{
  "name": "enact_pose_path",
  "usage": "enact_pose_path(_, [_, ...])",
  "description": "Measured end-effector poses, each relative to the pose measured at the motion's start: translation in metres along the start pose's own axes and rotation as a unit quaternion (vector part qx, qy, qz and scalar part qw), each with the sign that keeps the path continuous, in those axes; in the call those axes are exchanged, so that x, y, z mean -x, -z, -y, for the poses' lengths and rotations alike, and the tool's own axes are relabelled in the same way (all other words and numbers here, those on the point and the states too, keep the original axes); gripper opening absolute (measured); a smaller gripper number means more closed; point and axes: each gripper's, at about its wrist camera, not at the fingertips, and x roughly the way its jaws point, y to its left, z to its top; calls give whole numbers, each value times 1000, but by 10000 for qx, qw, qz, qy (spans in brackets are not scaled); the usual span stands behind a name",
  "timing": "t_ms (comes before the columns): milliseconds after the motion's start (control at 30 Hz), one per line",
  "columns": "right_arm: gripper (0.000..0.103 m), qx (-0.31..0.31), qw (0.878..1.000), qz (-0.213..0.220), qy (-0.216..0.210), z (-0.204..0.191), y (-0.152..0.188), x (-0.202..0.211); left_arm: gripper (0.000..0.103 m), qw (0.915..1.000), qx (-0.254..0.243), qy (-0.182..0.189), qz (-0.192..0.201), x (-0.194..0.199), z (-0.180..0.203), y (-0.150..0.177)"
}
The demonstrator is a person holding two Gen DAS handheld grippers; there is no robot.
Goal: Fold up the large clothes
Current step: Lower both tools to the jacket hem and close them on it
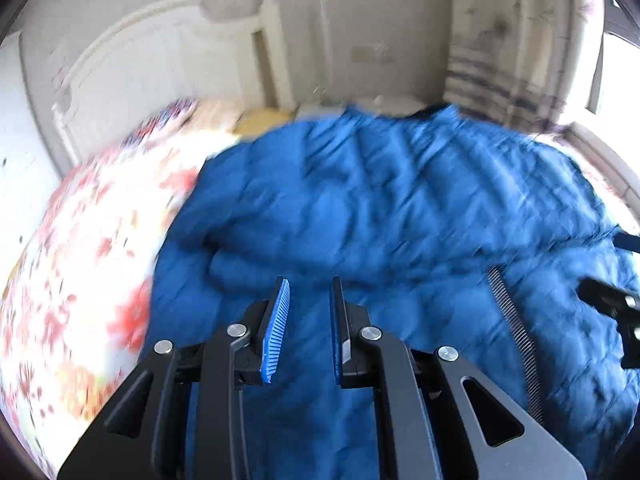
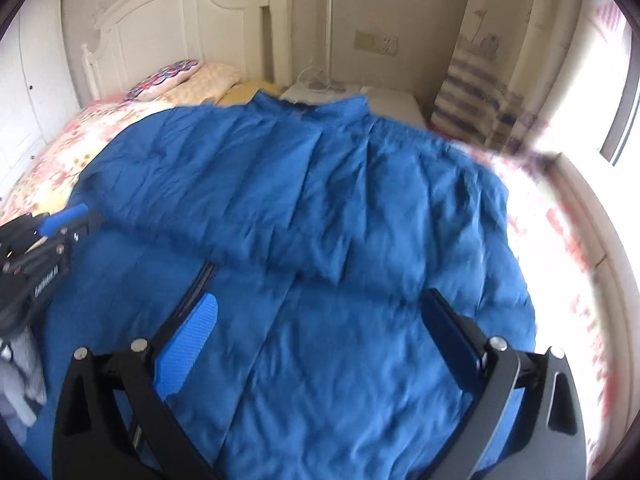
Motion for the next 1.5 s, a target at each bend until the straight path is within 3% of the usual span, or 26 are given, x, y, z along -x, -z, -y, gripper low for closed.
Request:
enact_pose_path(67, [101,60,9990,-452,40,2,14,-21,7,9986,164,-70,-495,-20,-12,10])
enact_pose_path(133, [101,-22,9985,-548,-1,4,20,-30,7,9979,389,165,-491,-17,-23,11])
enact_pose_path(267, [101,-215,9975,-666,-48,5,21,-17,7,9979,429,75,-481,2,-28,18])
enact_pose_path(400, [101,-94,9985,-411,-362,-5,41,10,7,9981,396,330,-346,28,-23,43])
enact_pose_path(567, [101,201,9976,-617,-226,-20,59,2,7,9992,40,-32,-406,28,-4,55])
enact_pose_path(633, [101,71,9971,-717,-234,-19,60,10,7,9991,125,145,-384,41,-3,58])
enact_pose_path(700, [101,91,9972,-591,-452,-24,68,27,7,9986,146,463,-201,60,-2,68])
enact_pose_path(767, [101,277,9965,-490,-624,-32,82,38,7,9983,-181,542,-149,70,9,84])
enact_pose_path(867, [101,632,9956,-475,-512,-41,106,38,7,9980,-472,389,-166,68,17,101])
enact_pose_path(1000, [101,403,9963,-555,-515,-38,108,46,7,9989,-298,300,-212,74,8,100])
enact_pose_path(1133, [101,263,9966,-360,-687,-27,124,70,7,9989,-312,296,-201,85,-4,119])
enact_pose_path(1200, [101,478,9960,-528,-543,-29,138,65,7,9987,-390,314,12,90,-8,132])
enact_pose_path(1300, [101,615,9966,-133,-536,-29,152,68,7,9978,-554,225,299,92,-5,143])
enact_pose_path(1500, [101,607,9971,-177,-429,-33,152,69,7,9983,-514,157,222,96,-5,141])
